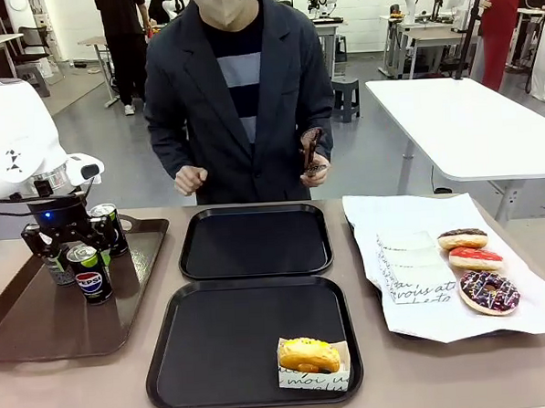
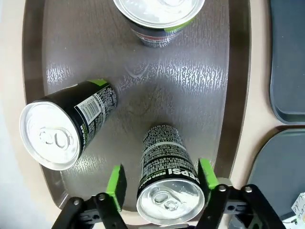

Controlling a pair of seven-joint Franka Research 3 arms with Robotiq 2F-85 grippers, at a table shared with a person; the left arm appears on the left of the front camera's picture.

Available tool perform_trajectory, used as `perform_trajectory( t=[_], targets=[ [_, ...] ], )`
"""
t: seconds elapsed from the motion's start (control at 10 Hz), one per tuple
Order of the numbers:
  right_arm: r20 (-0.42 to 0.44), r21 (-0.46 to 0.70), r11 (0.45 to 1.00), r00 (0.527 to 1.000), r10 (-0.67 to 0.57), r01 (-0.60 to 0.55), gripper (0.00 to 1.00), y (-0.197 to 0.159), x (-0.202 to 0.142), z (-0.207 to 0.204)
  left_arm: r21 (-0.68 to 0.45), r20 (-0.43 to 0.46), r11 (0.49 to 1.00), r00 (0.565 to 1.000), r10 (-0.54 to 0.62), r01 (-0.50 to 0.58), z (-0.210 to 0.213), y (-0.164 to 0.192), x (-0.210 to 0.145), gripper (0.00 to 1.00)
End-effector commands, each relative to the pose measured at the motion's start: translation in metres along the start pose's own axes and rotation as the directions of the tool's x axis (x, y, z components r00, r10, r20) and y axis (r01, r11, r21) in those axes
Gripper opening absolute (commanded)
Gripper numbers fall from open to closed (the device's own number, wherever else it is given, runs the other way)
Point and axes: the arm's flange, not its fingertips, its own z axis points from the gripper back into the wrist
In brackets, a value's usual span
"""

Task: Set up donuts and drinks on trays.
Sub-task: Pick up one Pepsi coke and place it on the Flat Tray.

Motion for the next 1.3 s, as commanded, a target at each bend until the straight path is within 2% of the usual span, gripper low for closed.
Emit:
perform_trajectory(
  t=[0.0, 0.1, 0.4, 0.5, 0.8, 1.0, 1.1, 1.2],
  targets=[
    [0.000, 0.010, 1.000, 1.000, 0.004, -0.004, 1.00, 0.000, 0.000, 0.000, 0.025, 0.000, 1.000, 1.000, 0.017, -0.017, 0.001, -0.002, 0.003, 0.38],
    [0.000, 0.010, 1.000, 1.000, 0.004, -0.004, 1.00, 0.000, 0.000, 0.000, 0.026, -0.002, 0.999, 1.000, 0.018, -0.018, 0.002, -0.002, 0.003, 0.00],
    [0.000, 0.010, 1.000, 1.000, 0.004, -0.004, 1.00, 0.000, 0.000, 0.000, 0.033, 0.000, 0.999, 1.000, 0.013, -0.013, 0.009, -0.002, 0.002, 0.00],
    [0.000, 0.010, 1.000, 1.000, 0.004, -0.004, 1.00, 0.000, 0.000, 0.000, 0.085, 0.019, 0.996, 0.999, 0.035, -0.036, 0.019, -0.006, -0.003, 0.00],
    [0.000, 0.010, 1.000, 1.000, 0.004, -0.004, 1.00, 0.000, 0.000, 0.000, 0.091, 0.035, 0.993, 0.997, -0.073, 0.069, 0.090, -0.018, -0.066, 0.00],
    [0.000, 0.010, 1.000, 1.000, 0.004, -0.004, 1.00, 0.000, 0.000, 0.000, 0.078, 0.051, 0.991, 0.993, -0.111, 0.107, 0.111, -0.014, -0.094, 0.00],
    [0.000, 0.010, 1.000, 1.000, 0.004, -0.004, 1.00, 0.000, 0.000, 0.000, 0.083, 0.051, 0.991, 0.993, -0.108, 0.103, 0.112, -0.009, -0.099, 0.00],
    [0.000, 0.010, 1.000, 1.000, 0.004, -0.004, 1.00, 0.000, 0.000, 0.000, 0.086, 0.035, 0.993, 0.996, -0.086, 0.082, 0.108, -0.021, -0.081, 0.00]
  ],
)
